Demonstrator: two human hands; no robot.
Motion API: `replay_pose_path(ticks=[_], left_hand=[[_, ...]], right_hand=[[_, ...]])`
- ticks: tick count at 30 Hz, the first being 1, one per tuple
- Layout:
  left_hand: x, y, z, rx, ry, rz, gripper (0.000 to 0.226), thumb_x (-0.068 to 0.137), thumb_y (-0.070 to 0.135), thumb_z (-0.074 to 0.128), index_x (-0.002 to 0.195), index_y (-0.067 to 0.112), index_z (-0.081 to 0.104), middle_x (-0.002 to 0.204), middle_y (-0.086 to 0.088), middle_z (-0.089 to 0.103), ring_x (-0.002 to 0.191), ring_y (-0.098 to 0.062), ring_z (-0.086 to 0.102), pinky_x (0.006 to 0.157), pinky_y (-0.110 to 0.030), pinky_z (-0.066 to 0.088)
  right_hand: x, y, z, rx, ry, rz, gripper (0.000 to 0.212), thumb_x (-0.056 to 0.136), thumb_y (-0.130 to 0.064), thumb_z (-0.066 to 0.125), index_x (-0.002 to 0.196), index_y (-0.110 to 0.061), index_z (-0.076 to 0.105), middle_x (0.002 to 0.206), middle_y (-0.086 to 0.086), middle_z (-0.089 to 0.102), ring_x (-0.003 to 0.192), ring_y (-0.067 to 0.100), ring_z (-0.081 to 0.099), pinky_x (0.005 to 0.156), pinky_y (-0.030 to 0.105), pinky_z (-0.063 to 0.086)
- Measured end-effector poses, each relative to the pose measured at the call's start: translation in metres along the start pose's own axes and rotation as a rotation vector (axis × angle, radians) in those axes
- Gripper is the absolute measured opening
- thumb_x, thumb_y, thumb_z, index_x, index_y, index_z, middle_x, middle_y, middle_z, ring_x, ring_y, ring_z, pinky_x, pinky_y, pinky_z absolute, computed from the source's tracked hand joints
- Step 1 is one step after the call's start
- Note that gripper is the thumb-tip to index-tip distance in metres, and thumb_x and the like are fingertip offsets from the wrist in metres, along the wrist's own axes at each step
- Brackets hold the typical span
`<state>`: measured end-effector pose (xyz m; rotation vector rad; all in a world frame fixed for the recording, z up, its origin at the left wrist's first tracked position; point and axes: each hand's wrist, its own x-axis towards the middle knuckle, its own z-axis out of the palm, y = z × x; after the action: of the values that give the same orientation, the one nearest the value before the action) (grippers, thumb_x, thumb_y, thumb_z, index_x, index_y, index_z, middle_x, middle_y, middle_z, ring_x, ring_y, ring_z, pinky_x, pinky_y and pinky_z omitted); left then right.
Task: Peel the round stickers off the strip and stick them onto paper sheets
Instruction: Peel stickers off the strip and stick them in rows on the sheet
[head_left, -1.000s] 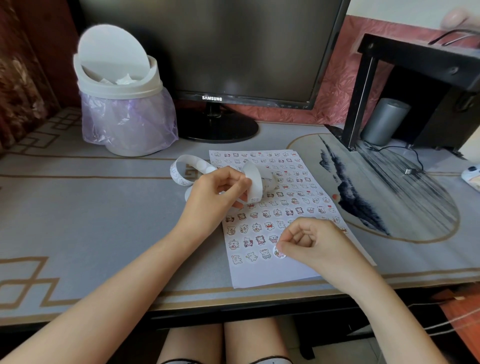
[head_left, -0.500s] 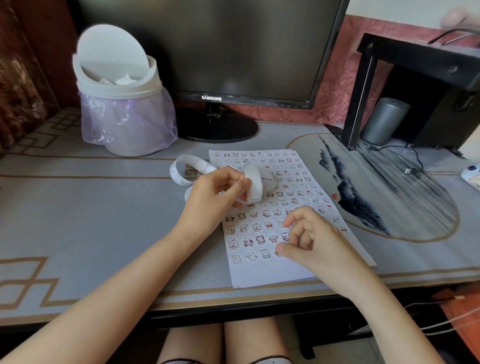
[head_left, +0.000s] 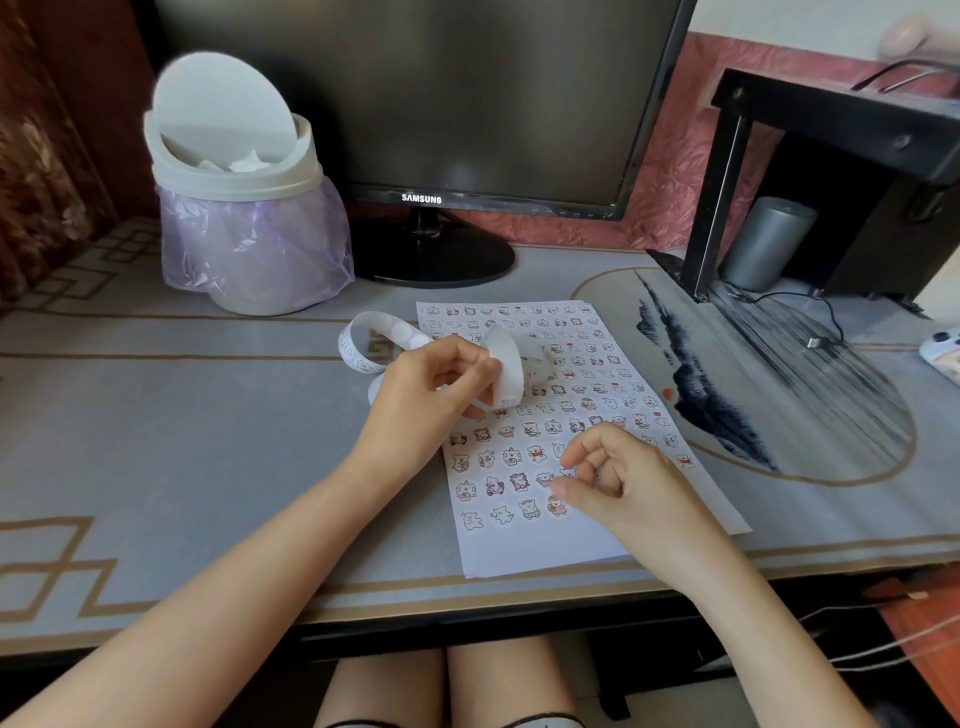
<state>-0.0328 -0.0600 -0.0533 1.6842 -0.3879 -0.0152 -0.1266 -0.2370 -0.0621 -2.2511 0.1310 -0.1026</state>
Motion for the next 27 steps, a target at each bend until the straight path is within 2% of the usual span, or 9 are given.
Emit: replay_pose_path(ticks=[4, 8, 11, 15, 18, 20, 22, 24, 27], left_hand=[[0.0, 0.0, 0.0, -0.004, -0.001, 0.001, 0.013, 0.093, 0.014, 0.058, 0.083, 0.009, 0.065, 0.078, -0.007, 0.069, 0.071, -0.01, 0.065, 0.067, -0.024, 0.057], [-0.001, 0.0, 0.0, 0.0, 0.003, 0.004, 0.013, 0.093, 0.015, 0.059, 0.084, 0.008, 0.065, 0.078, -0.009, 0.07, 0.071, -0.011, 0.066, 0.068, -0.026, 0.058], [0.0, 0.0, 0.0, -0.006, 0.003, 0.003, 0.013, 0.093, 0.014, 0.059, 0.083, 0.008, 0.065, 0.076, -0.007, 0.069, 0.071, -0.01, 0.066, 0.068, -0.026, 0.058], [0.0, 0.002, 0.0, -0.029, 0.007, 0.015, 0.014, 0.093, 0.014, 0.058, 0.082, 0.008, 0.064, 0.073, -0.004, 0.068, 0.07, -0.01, 0.065, 0.066, -0.025, 0.057], [-0.001, 0.002, -0.001, -0.039, 0.0, 0.033, 0.014, 0.094, 0.013, 0.056, 0.084, 0.008, 0.063, 0.071, -0.002, 0.068, 0.068, -0.008, 0.064, 0.064, -0.023, 0.056], [-0.001, 0.003, -0.001, -0.048, 0.001, 0.038, 0.013, 0.095, 0.012, 0.055, 0.085, 0.007, 0.062, 0.07, -0.001, 0.068, 0.066, -0.007, 0.064, 0.061, -0.021, 0.054], [-0.001, 0.003, -0.001, -0.062, 0.009, 0.039, 0.013, 0.095, 0.012, 0.054, 0.086, 0.006, 0.062, 0.07, -0.001, 0.068, 0.065, -0.007, 0.064, 0.06, -0.02, 0.053], [0.0, 0.004, -0.002, -0.067, 0.018, 0.046, 0.013, 0.095, 0.013, 0.055, 0.086, 0.006, 0.062, 0.07, -0.002, 0.067, 0.066, -0.007, 0.064, 0.059, -0.02, 0.052], [0.0, 0.003, -0.002, -0.064, 0.019, 0.057, 0.012, 0.094, 0.014, 0.055, 0.086, 0.007, 0.062, 0.071, -0.003, 0.068, 0.067, -0.008, 0.064, 0.059, -0.019, 0.051]], right_hand=[[0.0, 0.001, 0.0, 0.034, 0.001, 0.007, 0.018, 0.076, -0.029, 0.075, 0.081, -0.031, 0.058, 0.066, -0.012, 0.051, 0.055, 0.002, 0.044, 0.065, 0.026, 0.042], [-0.003, -0.001, -0.003, 0.062, -0.073, 0.023, 0.028, 0.07, -0.029, 0.081, 0.085, -0.031, 0.058, 0.072, -0.012, 0.05, 0.054, 0.001, 0.042, 0.062, 0.018, 0.039], [-0.001, -0.002, -0.007, 0.021, -0.114, 0.017, 0.026, 0.075, -0.023, 0.077, 0.09, -0.029, 0.057, 0.08, -0.008, 0.054, 0.055, 0.0, 0.043, 0.063, 0.016, 0.039], [0.0, -0.002, -0.009, 0.003, -0.131, 0.005, 0.017, 0.085, -0.015, 0.067, 0.093, -0.027, 0.058, 0.081, -0.009, 0.054, 0.056, -0.002, 0.045, 0.065, 0.016, 0.038], [0.002, -0.004, -0.01, 0.023, -0.128, 0.007, 0.014, 0.086, -0.017, 0.066, 0.091, -0.028, 0.058, 0.083, -0.007, 0.059, 0.059, 0.0, 0.049, 0.068, 0.023, 0.045], [0.007, -0.008, -0.012, 0.043, -0.08, -0.007, 0.011, 0.085, -0.021, 0.067, 0.088, -0.029, 0.059, 0.084, -0.005, 0.063, 0.064, 0.007, 0.055, 0.07, 0.033, 0.052], [0.014, -0.014, -0.014, 0.074, -0.005, -0.056, 0.008, 0.084, -0.024, 0.068, 0.085, -0.03, 0.062, 0.083, -0.005, 0.066, 0.069, 0.014, 0.058, 0.073, 0.039, 0.051], [0.022, -0.021, -0.013, 0.132, 0.048, -0.126, 0.008, 0.083, -0.023, 0.069, 0.083, -0.028, 0.064, 0.081, -0.005, 0.069, 0.07, 0.012, 0.059, 0.073, 0.033, 0.049], [0.034, -0.03, -0.004, 0.171, 0.094, -0.206, 0.008, 0.082, -0.02, 0.072, 0.084, -0.026, 0.066, 0.081, -0.008, 0.07, 0.075, 0.002, 0.06, 0.072, 0.015, 0.044]])
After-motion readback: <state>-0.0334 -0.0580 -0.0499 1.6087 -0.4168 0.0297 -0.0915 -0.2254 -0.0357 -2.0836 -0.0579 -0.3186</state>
